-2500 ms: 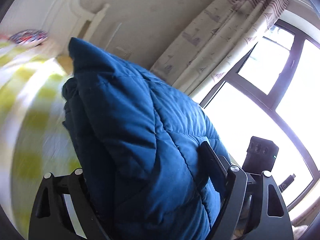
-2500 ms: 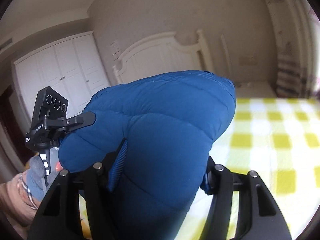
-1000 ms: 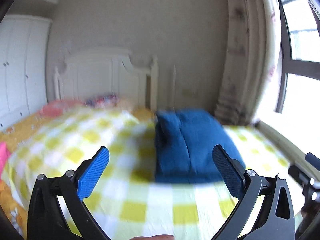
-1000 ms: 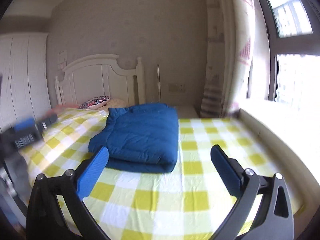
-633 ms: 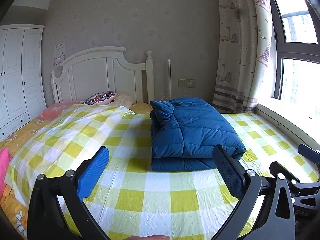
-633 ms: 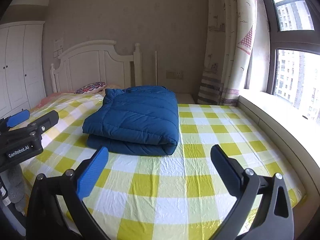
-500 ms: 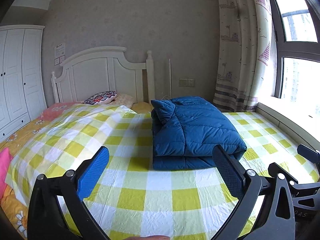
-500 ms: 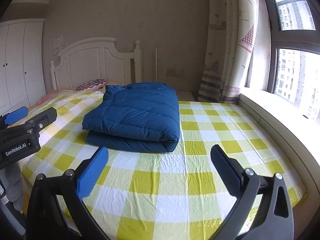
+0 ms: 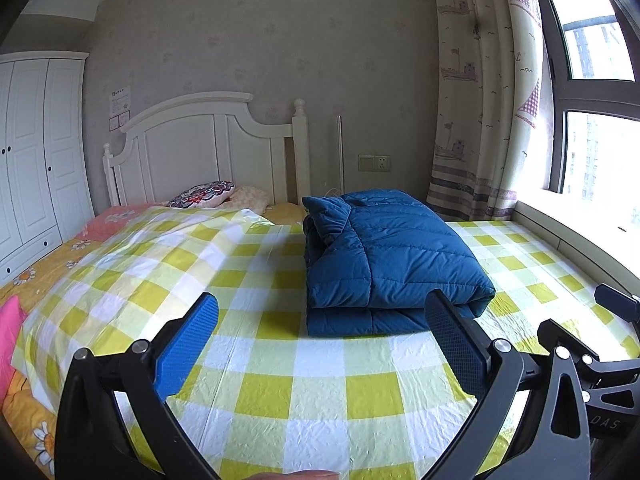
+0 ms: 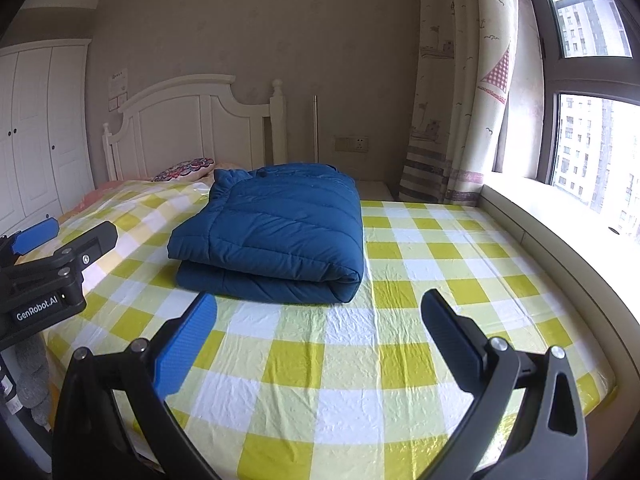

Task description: Fold large clothes

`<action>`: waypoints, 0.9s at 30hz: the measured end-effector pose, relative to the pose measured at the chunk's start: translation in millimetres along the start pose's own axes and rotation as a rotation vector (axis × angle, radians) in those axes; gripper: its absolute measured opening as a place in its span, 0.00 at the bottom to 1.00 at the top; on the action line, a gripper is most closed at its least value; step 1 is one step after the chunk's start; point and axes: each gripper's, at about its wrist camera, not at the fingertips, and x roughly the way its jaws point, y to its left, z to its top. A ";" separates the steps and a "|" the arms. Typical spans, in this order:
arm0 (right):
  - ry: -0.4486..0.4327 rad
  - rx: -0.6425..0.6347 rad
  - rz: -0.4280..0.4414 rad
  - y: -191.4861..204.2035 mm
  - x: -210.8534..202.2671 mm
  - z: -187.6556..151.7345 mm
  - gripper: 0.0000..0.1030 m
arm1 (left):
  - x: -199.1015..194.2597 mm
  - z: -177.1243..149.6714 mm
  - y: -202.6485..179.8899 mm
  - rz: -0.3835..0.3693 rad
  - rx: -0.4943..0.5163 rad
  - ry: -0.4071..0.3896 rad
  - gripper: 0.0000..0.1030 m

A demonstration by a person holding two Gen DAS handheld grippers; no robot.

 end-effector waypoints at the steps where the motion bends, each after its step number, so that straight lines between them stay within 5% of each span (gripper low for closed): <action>1: -0.001 0.002 0.000 -0.2 -0.2 0.0 0.98 | 0.2 -0.6 0.4 0.000 0.001 0.001 0.96; 27: -0.008 0.015 0.001 3.2 0.9 -0.3 0.98 | -1.1 -5.2 6.1 0.002 0.003 0.007 0.96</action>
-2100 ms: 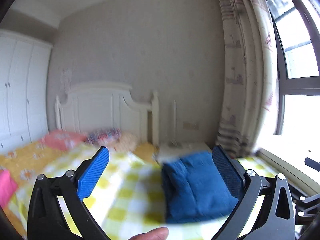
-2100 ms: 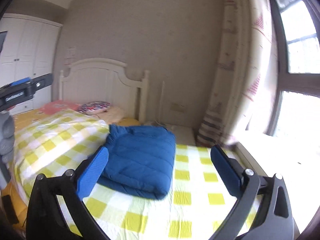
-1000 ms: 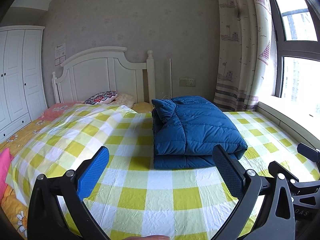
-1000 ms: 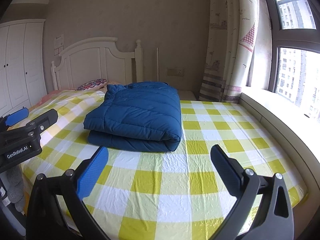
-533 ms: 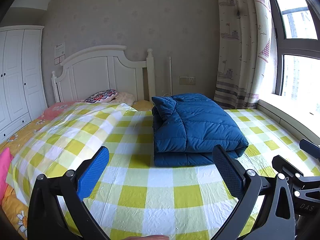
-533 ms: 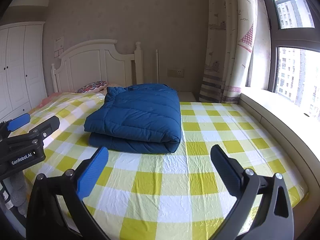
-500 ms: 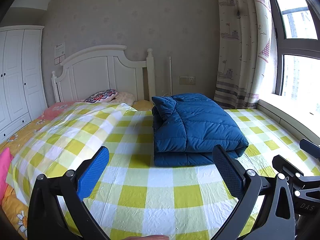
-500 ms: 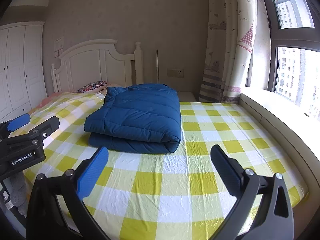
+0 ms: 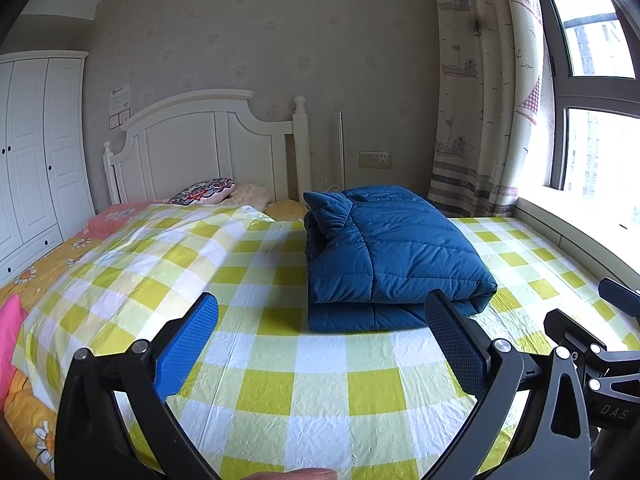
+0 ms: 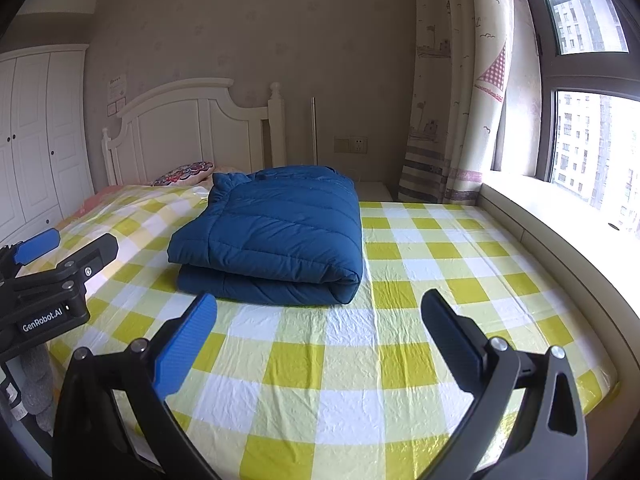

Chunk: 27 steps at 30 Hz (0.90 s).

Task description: Fold large clothes

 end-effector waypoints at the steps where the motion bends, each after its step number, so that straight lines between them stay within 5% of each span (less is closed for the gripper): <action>1: 0.000 0.001 0.000 0.6 0.1 -0.1 0.98 | -0.1 -0.1 0.5 -0.001 -0.001 -0.001 0.96; 27: -0.001 0.001 0.001 3.8 0.8 -1.3 0.98 | -2.5 -1.0 1.6 0.001 0.004 -0.001 0.96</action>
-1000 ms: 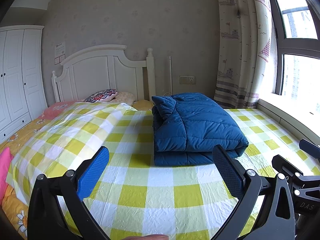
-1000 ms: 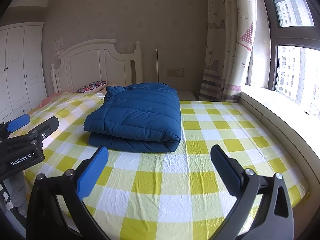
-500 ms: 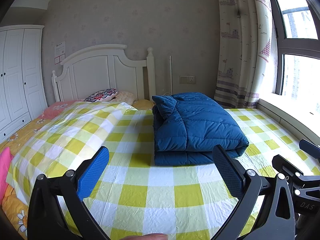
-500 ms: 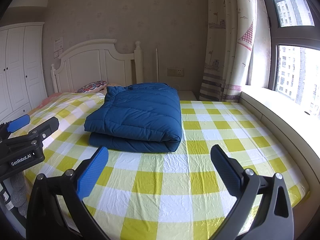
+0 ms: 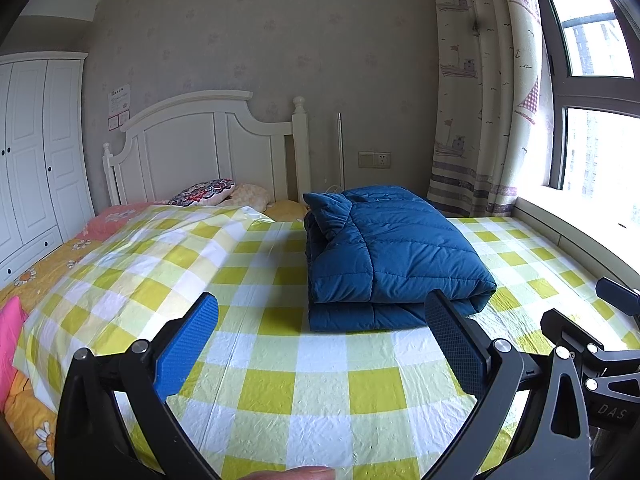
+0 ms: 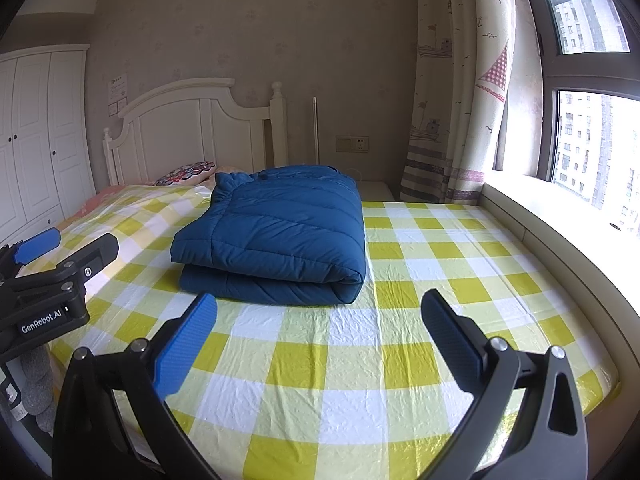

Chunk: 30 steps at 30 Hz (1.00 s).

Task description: Fold large clothes

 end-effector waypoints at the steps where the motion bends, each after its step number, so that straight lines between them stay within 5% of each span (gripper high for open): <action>1: 0.000 -0.001 0.000 0.7 0.2 -0.3 0.98 | -0.4 0.1 0.2 0.000 -0.001 -0.001 0.96; 25: 0.010 -0.001 0.008 3.3 3.6 -4.2 0.98 | -3.5 -4.1 -0.9 -0.026 -0.010 -0.032 0.96; 30: 0.033 0.001 0.014 1.3 11.4 -9.7 0.98 | 17.9 -9.2 -1.3 -0.067 -0.006 0.076 0.96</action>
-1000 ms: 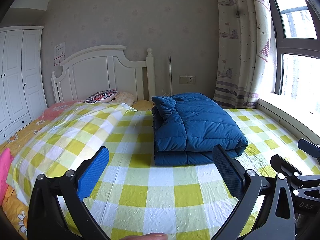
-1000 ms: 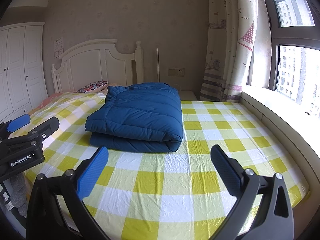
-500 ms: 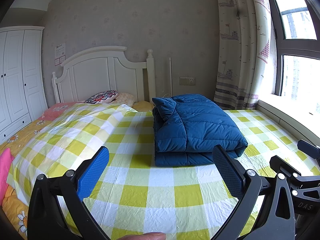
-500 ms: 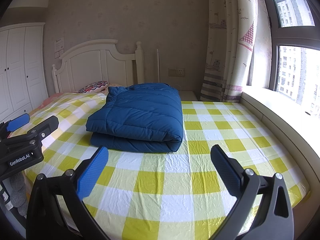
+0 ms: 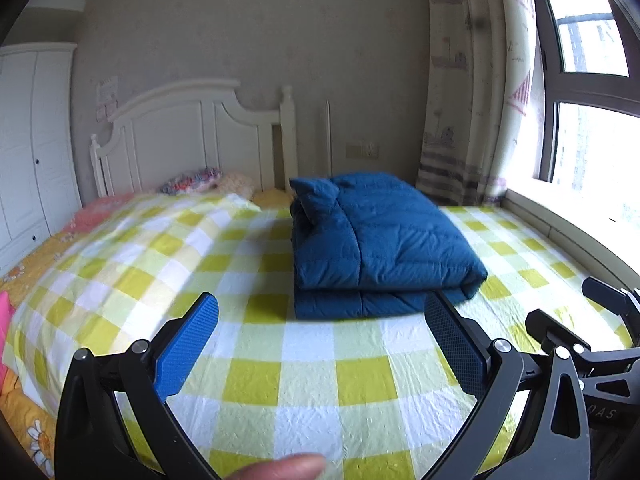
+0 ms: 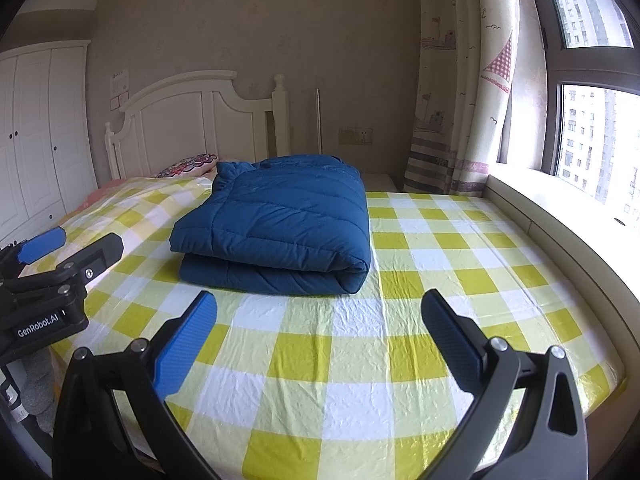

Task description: Fold large clothes

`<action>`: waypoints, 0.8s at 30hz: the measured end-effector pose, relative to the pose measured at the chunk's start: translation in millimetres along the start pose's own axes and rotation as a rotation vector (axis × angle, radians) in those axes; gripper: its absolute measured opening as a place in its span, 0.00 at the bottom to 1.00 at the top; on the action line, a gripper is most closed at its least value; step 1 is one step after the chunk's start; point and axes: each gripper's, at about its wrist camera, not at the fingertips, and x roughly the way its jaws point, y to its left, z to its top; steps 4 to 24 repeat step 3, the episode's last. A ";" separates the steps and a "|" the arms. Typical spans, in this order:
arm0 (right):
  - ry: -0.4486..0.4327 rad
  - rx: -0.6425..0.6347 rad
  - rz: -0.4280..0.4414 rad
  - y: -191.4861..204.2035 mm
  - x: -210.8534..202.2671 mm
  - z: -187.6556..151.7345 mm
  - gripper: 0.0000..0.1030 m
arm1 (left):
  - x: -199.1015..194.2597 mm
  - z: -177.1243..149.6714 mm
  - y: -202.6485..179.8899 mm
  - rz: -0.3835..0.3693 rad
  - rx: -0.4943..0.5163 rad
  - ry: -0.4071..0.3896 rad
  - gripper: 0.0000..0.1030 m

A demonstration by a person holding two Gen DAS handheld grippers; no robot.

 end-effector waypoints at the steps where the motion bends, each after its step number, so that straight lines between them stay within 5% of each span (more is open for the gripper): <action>1: 0.009 0.000 0.002 -2.0 3.2 -1.4 0.98 | 4.9 -1.9 1.2 -0.008 -0.006 0.024 0.96; 3: 0.052 0.001 -0.002 -11.6 15.8 -4.7 0.98 | 22.6 -6.9 7.9 -0.017 -0.007 0.096 0.96; 24: 0.052 0.001 -0.002 -11.6 15.8 -4.7 0.98 | 22.6 -6.9 7.9 -0.017 -0.007 0.096 0.96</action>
